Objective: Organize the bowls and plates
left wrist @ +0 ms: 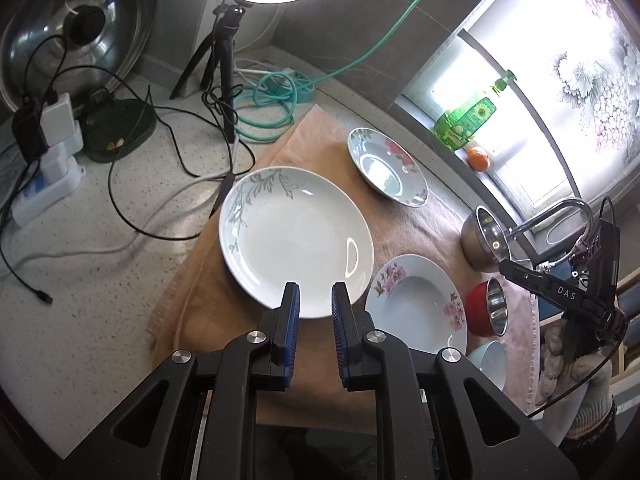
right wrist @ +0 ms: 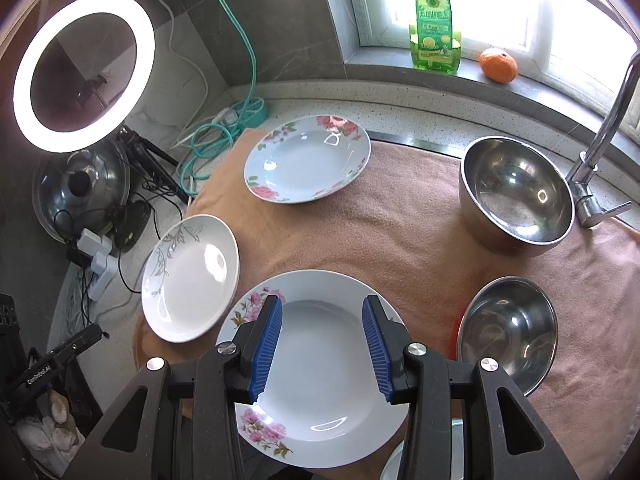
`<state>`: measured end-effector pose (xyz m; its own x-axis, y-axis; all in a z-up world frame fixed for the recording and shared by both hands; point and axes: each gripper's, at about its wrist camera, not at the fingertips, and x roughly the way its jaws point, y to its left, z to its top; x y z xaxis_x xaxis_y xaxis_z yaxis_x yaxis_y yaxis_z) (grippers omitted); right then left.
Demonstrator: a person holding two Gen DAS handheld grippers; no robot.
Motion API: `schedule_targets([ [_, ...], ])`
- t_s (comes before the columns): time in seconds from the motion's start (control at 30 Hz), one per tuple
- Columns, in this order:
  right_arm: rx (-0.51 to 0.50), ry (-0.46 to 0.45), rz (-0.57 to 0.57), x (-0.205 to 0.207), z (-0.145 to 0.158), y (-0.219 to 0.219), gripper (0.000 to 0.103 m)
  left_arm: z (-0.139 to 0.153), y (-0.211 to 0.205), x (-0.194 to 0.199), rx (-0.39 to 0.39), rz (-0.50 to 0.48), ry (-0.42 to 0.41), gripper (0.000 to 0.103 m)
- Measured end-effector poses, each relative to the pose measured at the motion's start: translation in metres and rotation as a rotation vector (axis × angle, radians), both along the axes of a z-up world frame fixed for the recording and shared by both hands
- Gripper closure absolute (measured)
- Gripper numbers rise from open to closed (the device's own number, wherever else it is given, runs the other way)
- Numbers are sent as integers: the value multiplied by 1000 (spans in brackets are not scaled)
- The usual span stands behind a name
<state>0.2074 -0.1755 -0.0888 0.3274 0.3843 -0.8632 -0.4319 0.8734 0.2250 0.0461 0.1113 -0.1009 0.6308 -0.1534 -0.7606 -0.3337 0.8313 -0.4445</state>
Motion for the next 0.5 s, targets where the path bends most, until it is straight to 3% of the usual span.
schedule_targets([
  [0.17,64,-25,-73,-6,14,-4,65,15,7,11,21,-35,-36,88],
  [0.37,85,-65,-66,0,32,-5,63,26,5,28,49,-65,-46,88],
  [0.5,97,-41,-57,15,32,-6,60,33,2,44,73,-57,-43,88],
])
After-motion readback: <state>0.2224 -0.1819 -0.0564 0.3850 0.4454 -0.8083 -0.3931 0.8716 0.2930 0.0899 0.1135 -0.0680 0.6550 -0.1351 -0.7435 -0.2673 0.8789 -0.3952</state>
